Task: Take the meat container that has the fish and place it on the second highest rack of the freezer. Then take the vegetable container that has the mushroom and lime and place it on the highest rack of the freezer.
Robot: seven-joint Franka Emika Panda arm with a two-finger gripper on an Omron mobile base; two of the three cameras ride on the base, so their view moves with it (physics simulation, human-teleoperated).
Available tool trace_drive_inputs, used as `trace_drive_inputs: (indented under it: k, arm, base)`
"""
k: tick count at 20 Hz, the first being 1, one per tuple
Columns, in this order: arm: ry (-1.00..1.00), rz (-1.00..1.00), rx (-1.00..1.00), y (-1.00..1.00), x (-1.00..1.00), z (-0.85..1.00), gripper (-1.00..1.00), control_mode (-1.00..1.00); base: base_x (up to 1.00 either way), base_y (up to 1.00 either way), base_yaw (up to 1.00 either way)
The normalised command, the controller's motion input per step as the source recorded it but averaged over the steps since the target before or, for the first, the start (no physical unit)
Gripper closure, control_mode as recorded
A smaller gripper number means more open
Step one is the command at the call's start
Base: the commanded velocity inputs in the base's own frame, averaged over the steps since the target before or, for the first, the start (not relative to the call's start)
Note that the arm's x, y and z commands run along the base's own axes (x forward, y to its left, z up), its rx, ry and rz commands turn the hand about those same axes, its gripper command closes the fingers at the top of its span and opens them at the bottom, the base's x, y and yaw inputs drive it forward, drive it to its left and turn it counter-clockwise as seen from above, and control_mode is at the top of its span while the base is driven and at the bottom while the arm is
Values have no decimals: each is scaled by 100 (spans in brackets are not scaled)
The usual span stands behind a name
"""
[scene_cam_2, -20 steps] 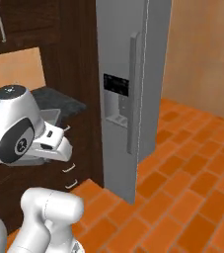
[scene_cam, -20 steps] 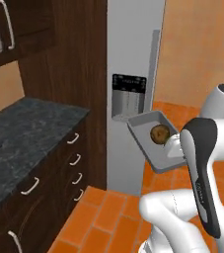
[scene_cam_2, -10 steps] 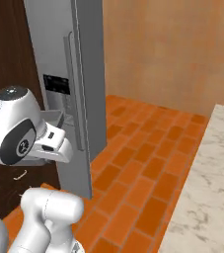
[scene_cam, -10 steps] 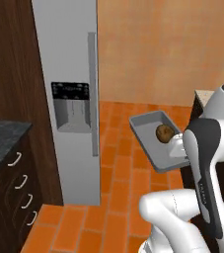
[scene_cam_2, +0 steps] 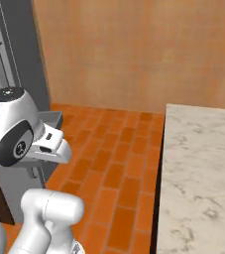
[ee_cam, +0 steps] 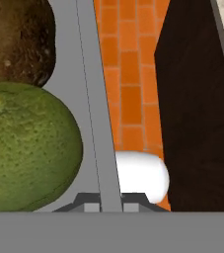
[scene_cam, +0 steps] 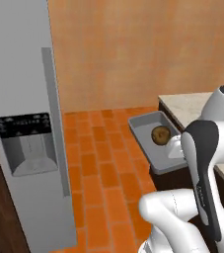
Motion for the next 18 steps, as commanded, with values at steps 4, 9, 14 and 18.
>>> trace_drive_inputs:
  k: [4, 9, 14, 18]
  arm:
    - [0, 0, 0, 0, 0, 0, 100, 100]
    - [0, 0, 0, 0, 0, 0, 100, 100]
    - [0, 0, 0, 0, 0, 0, 100, 100]
    - [0, 0, 0, 0, 0, 0, 100, 100]
  base:
    - [100, 0, -20]
    - [100, 0, -1]
    - [100, 0, 0]
    - [100, 0, 1]
